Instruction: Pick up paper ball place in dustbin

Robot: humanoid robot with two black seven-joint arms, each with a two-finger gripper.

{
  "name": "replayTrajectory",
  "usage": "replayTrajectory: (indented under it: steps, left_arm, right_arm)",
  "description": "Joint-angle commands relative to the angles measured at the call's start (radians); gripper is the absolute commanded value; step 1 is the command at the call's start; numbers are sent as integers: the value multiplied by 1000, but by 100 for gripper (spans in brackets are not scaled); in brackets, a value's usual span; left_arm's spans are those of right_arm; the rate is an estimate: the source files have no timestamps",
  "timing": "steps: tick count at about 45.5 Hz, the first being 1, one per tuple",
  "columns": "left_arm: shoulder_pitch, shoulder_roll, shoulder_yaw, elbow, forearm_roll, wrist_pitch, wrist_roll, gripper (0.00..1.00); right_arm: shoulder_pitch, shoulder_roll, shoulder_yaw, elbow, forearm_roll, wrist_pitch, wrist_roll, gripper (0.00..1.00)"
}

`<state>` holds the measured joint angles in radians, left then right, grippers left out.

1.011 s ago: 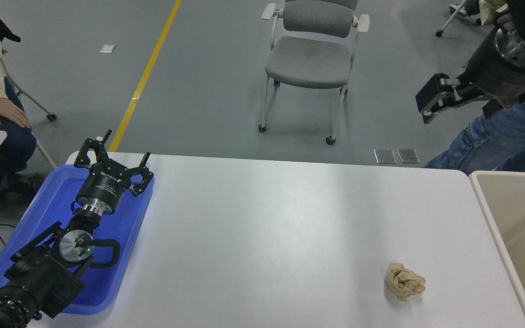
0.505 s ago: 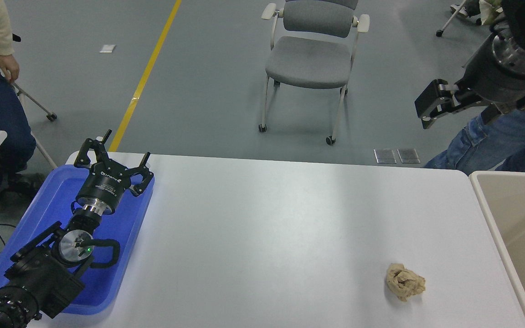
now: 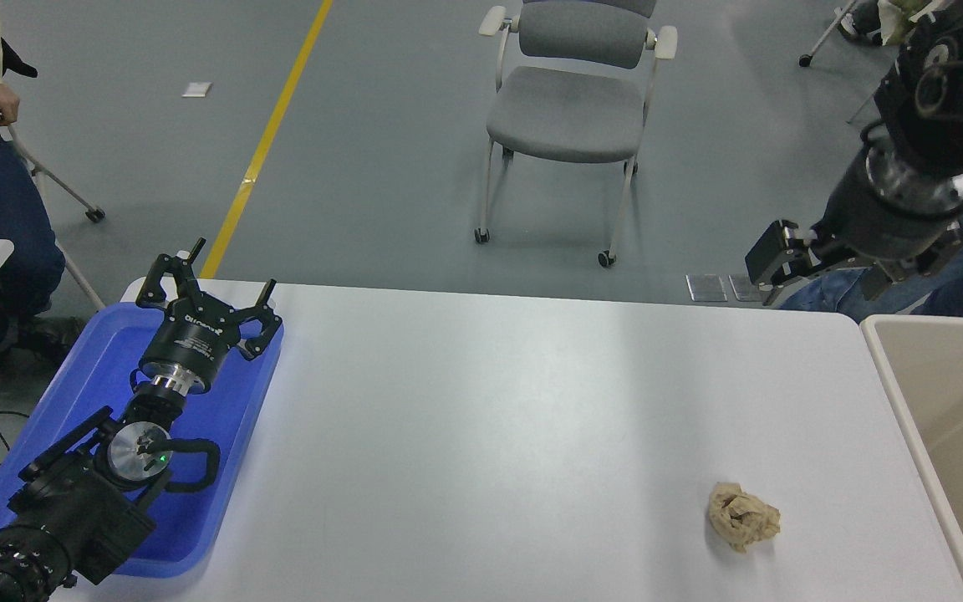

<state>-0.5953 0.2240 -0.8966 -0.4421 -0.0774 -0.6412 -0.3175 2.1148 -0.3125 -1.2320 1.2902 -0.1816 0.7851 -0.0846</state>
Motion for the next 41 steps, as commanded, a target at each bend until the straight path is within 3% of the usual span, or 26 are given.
replayTrajectory:
  steps: [1,4,23,41]
  left_arm:
    - [0,0,-1,0,1,-2,0,100]
    - [0,0,-1,0,1,-2,0,100]
    - [2,0,-1,0,1,-2,0,100]
    - [2,0,-1,0,1,-2,0,100]
  right_arm:
    - [-199,-10,37,-2,-1,0,-1,100]
    - [-236,-13,37,0,-1,0,-1,100]
    - [-525,-10,146,-12,-47,-424,0,100]
    - [-700,19,186,-107,-131,-504,-1,98]
